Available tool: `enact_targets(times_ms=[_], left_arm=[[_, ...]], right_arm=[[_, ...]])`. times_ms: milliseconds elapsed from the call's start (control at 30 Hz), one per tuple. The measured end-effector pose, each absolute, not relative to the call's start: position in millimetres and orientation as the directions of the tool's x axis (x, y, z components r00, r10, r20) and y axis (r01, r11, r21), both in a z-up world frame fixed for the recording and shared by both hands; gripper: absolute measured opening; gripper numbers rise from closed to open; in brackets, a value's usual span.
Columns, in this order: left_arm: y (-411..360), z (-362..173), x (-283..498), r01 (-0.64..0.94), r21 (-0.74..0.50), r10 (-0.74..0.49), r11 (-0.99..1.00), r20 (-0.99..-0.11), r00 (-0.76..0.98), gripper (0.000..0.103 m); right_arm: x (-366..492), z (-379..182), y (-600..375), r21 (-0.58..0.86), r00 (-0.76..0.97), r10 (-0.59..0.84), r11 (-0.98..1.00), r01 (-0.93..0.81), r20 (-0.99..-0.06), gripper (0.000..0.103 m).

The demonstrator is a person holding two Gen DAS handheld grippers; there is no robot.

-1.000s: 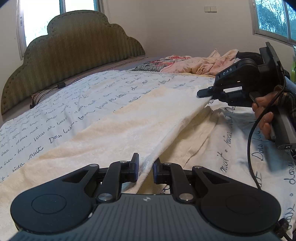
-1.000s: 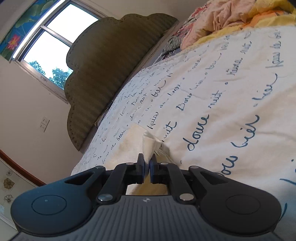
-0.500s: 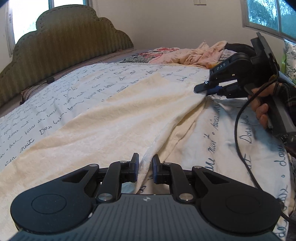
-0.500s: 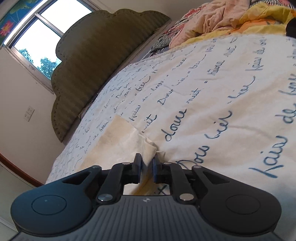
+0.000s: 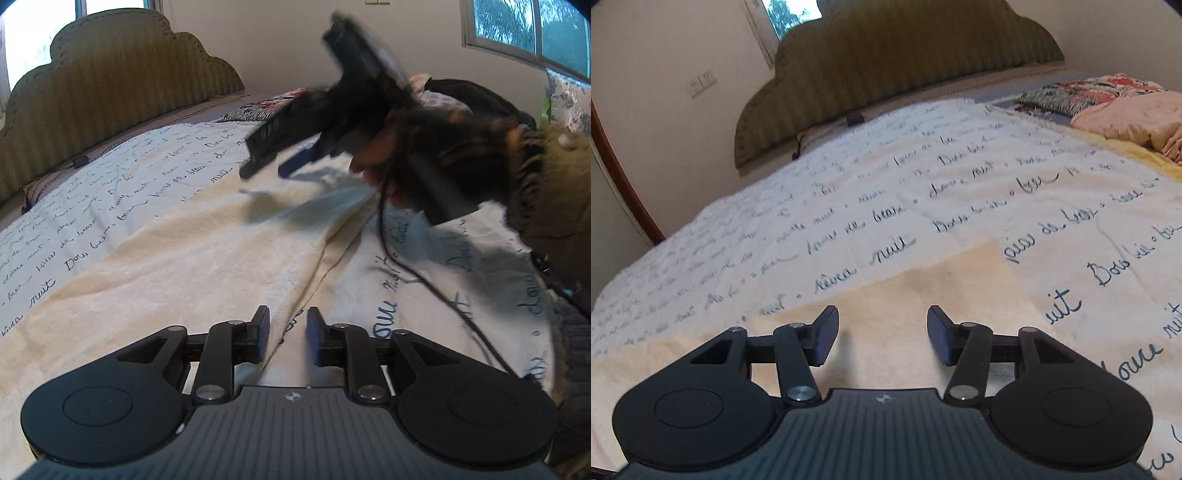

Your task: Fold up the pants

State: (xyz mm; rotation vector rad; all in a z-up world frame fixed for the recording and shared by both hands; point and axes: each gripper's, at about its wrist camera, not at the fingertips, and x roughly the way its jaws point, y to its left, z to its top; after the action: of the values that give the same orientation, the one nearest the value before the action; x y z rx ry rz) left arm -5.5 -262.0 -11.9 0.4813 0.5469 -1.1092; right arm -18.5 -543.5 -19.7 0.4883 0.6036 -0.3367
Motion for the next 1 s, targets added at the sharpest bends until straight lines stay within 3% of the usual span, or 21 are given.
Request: enact_targets(times_ms=[33,100,200,300,400,467,567,733,867,1000], left_arm=[[-256.6,-6.3,-2.3,0.923,0.071,-0.705,0.379,-0.624,0.337,0.042],[-243.9,4.3,7.6,0.903,0.065,-0.709,0.424,-0.597,0.376,0.071],[-227.6,14.8,33.0,0.819,0.165,-0.650,0.550,-0.531,0.543,0.092],[-219.5,14.0,68.5,0.711,0.222,-0.525,0.667,-0.537,0.661,0.091],[-210.7,-1.0,98.7,0.700,0.124,-0.479,0.703,-0.644,0.596,0.086],[-207.2,-16.3,101.8,0.715,0.081,-0.471,0.695,-0.700,0.537,0.084],[-204.9,-22.5,82.6,0.732,0.100,-0.493,0.674,-0.677,0.546,0.082],[-214.6,-11.8,56.4,0.770,0.061,-0.575,0.635,-0.628,0.524,0.088],[-228.0,-30.2,40.1,0.814,0.077,-0.578,0.576,-0.666,0.472,0.092],[-223.1,-41.3,30.8,0.810,0.059,-0.598,0.583,-0.644,0.478,0.098]], right_arm=[[-13.8,-24.1,-544.7,0.292,0.750,-0.194,0.837,0.463,-0.632,0.052],[-21.9,-26.0,-540.2,0.202,0.703,-0.307,0.817,0.541,-0.642,0.052],[-47.4,-10.9,-526.0,0.239,0.765,-0.299,0.830,0.504,-0.571,0.054],[-61.9,-6.2,-505.2,0.294,0.820,-0.172,0.877,0.380,-0.546,0.054],[-66.6,-16.8,-483.4,0.270,0.797,-0.095,0.911,0.311,-0.597,0.053],[-71.8,-25.7,-468.3,0.162,0.756,-0.135,0.938,0.305,-0.641,0.052],[-87.2,-26.7,-459.3,0.075,0.736,-0.220,0.936,0.345,-0.641,0.055],[-120.2,-16.7,-462.5,0.228,0.787,-0.197,0.891,0.393,-0.585,0.055],[-149.8,-25.2,-480.5,0.413,0.811,-0.200,0.779,0.471,-0.549,0.055],[-170.5,-41.6,-500.9,0.561,0.835,-0.183,0.665,0.493,-0.518,0.055]])
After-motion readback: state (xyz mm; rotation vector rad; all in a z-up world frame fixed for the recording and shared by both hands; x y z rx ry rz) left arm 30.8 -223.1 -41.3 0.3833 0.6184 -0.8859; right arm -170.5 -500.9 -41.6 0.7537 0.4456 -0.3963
